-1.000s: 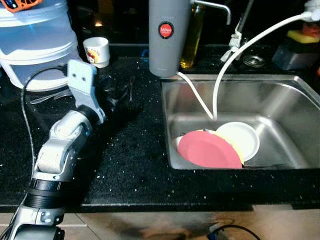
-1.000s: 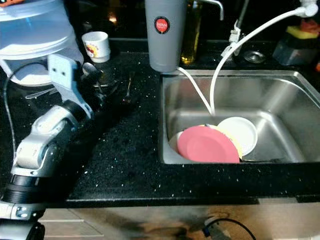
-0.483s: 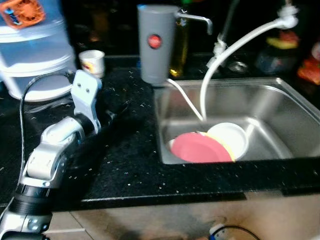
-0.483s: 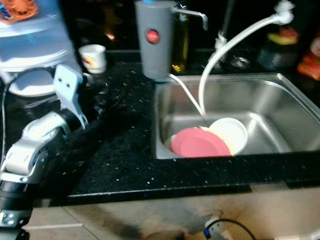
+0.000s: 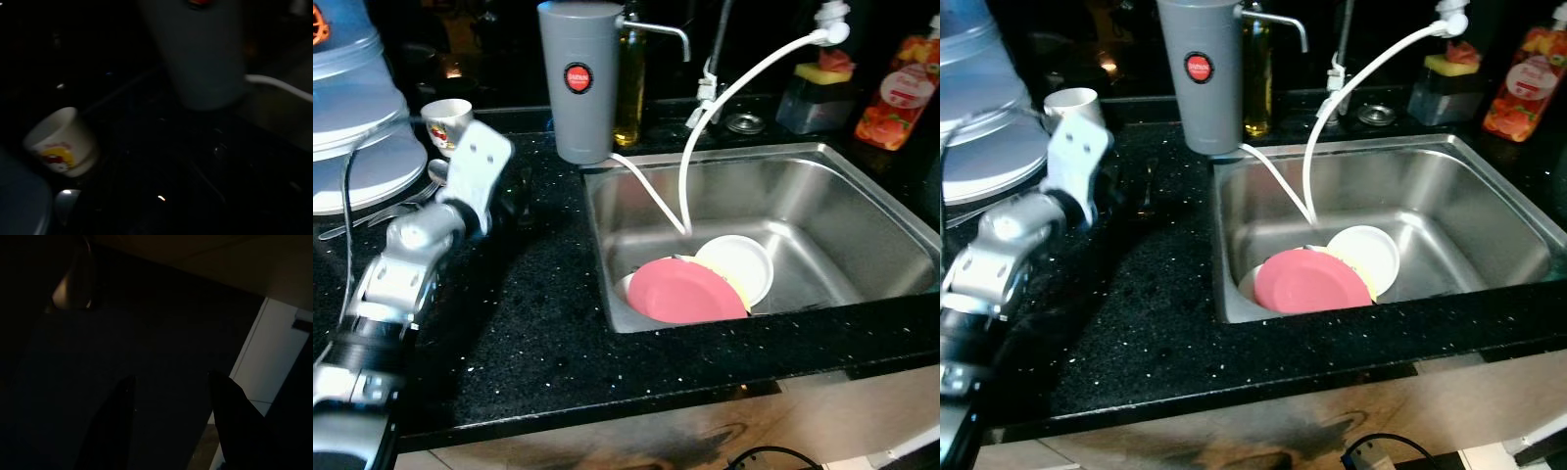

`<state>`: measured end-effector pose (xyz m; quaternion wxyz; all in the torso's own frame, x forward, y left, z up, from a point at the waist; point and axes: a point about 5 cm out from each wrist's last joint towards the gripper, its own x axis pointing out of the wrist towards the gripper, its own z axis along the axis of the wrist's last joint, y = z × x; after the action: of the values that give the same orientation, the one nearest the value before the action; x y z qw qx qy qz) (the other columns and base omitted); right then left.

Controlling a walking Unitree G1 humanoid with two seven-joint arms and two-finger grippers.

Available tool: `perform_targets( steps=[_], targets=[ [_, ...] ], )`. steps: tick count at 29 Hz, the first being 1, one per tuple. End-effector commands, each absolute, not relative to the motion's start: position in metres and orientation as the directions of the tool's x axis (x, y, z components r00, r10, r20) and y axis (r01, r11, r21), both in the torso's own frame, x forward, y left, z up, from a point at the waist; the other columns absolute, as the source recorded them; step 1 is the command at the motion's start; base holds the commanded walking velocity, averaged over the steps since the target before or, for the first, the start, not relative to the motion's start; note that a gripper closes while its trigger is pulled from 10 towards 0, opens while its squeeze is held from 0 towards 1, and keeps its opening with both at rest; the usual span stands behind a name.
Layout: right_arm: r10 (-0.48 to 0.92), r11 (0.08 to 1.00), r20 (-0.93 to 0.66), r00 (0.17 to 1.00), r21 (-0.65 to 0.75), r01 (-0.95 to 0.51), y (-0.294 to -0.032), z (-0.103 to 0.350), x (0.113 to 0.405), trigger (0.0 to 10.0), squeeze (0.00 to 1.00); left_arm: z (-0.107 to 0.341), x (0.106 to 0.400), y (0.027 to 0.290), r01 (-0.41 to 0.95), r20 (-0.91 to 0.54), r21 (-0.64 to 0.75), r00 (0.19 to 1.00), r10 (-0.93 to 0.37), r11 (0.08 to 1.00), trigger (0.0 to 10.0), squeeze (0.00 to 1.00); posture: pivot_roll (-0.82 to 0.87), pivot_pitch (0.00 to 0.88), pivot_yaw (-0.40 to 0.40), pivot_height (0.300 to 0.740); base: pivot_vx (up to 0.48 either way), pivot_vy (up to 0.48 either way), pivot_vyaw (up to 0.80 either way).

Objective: Kitchen organization

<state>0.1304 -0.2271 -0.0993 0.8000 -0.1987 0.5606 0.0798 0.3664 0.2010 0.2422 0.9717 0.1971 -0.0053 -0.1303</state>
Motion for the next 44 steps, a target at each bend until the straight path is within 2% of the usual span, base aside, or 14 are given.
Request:
perform_targets(
  steps=[1,5,6,12,15,20,43,44],
  targets=[
    [-0.091,0.914,-0.927,0.364,-0.223,-0.340,-0.225,-0.100,0.131,10.0,0.00,0.229,0.369,0.203,0.247,-0.097,0.342,0.969,-0.227,0.907,10.0,0.00,0.01,0.000,0.013,0.740,0.000,0.000,0.00],
    [-0.088,0.915,-0.927,0.364,-0.220,-0.338,-0.224,-0.100,0.130,10.0,0.00,0.227,0.378,0.197,0.270,-0.101,0.195,0.962,-0.254,0.943,10.0,0.00,0.00,0.000,0.015,0.740,0.000,0.000,0.00],
    [-0.086,0.916,-0.927,0.365,-0.218,-0.337,-0.224,-0.100,0.130,10.0,0.00,0.229,0.385,0.193,0.280,-0.098,0.118,0.958,-0.269,0.953,10.0,0.00,0.00,0.000,0.018,0.740,0.000,0.000,0.00],
    [-0.083,0.915,-0.927,0.366,-0.216,-0.341,-0.224,-0.100,0.129,10.0,0.00,0.223,0.397,0.183,0.318,-0.162,0.033,0.937,-0.309,0.948,10.0,0.00,-0.02,0.007,0.029,0.740,0.000,0.000,0.00],
    [-0.083,0.915,-0.926,0.367,-0.217,-0.339,-0.224,-0.101,0.128,10.0,0.00,0.220,0.401,0.179,0.320,-0.192,0.015,0.931,-0.311,0.947,10.0,0.00,-0.03,0.014,0.037,0.740,0.000,0.000,0.00],
    [-0.086,0.917,-0.926,0.368,-0.218,-0.333,-0.224,-0.101,0.126,10.0,0.00,0.209,0.407,0.172,0.293,-0.323,-0.017,0.903,-0.283,0.956,10.0,0.00,-0.04,0.027,0.048,0.740,0.000,0.000,0.00],
    [-0.081,0.919,-0.922,0.379,-0.216,-0.330,-0.221,-0.100,0.130,10.0,0.00,0.180,0.403,0.175,0.192,-0.517,-0.132,0.824,-0.233,0.972,10.0,0.00,-0.02,0.015,0.069,0.740,0.000,0.000,0.00],
    [-0.081,0.919,-0.922,0.380,-0.216,-0.329,-0.220,-0.100,0.131,10.0,0.00,0.177,0.402,0.175,0.193,-0.525,-0.146,0.816,-0.241,0.970,6.2,0.00,-0.02,0.014,0.071,0.740,0.000,0.000,0.00]
  ],
)
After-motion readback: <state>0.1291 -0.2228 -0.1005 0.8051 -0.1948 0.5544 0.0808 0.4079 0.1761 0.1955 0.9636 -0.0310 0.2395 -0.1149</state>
